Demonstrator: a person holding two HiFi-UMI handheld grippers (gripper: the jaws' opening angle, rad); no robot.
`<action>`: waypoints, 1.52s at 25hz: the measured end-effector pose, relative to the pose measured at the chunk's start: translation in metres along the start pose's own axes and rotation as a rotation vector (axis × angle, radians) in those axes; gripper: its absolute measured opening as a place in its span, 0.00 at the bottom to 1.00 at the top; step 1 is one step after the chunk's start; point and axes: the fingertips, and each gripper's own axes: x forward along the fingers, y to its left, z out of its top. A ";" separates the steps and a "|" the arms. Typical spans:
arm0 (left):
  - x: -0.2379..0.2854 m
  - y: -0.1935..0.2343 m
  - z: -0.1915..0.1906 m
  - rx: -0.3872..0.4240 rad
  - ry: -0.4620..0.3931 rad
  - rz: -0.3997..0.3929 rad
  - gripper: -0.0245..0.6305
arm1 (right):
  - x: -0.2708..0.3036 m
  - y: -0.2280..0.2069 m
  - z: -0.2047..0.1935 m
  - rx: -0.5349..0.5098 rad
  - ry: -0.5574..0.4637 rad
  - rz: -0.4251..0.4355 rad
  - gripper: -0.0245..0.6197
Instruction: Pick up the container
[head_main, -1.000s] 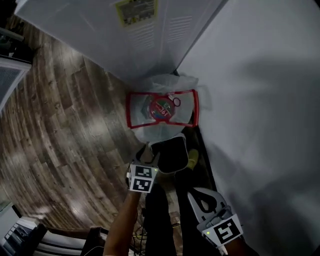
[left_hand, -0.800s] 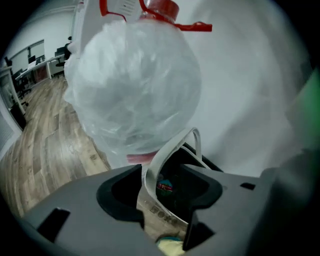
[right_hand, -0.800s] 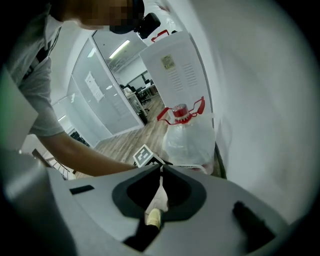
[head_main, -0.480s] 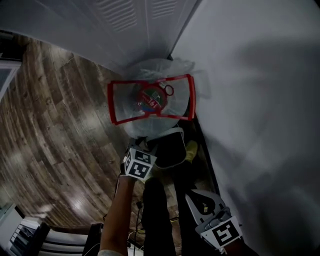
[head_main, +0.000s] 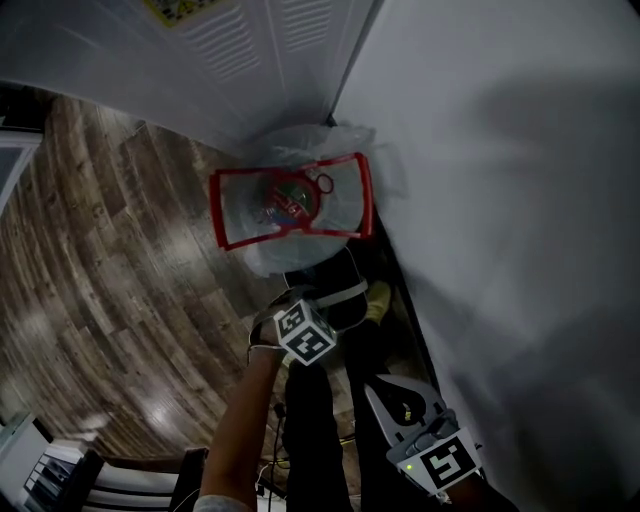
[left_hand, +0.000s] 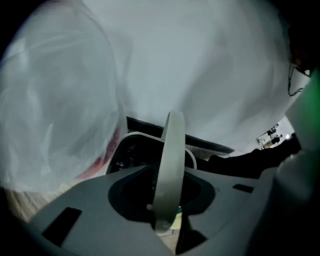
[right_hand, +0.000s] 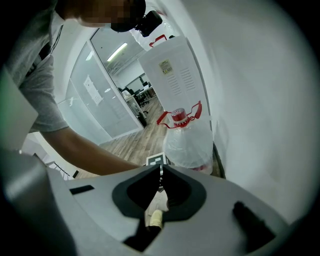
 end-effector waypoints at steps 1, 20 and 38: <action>0.004 -0.008 0.005 0.040 0.014 -0.024 0.19 | -0.001 -0.001 -0.003 0.003 0.003 -0.002 0.09; -0.079 -0.072 -0.013 -0.791 -0.163 -0.330 0.07 | -0.049 0.042 0.040 -0.077 -0.030 0.015 0.09; -0.348 -0.139 -0.044 -0.892 -0.250 -0.131 0.07 | -0.187 0.134 0.188 -0.261 -0.154 -0.055 0.09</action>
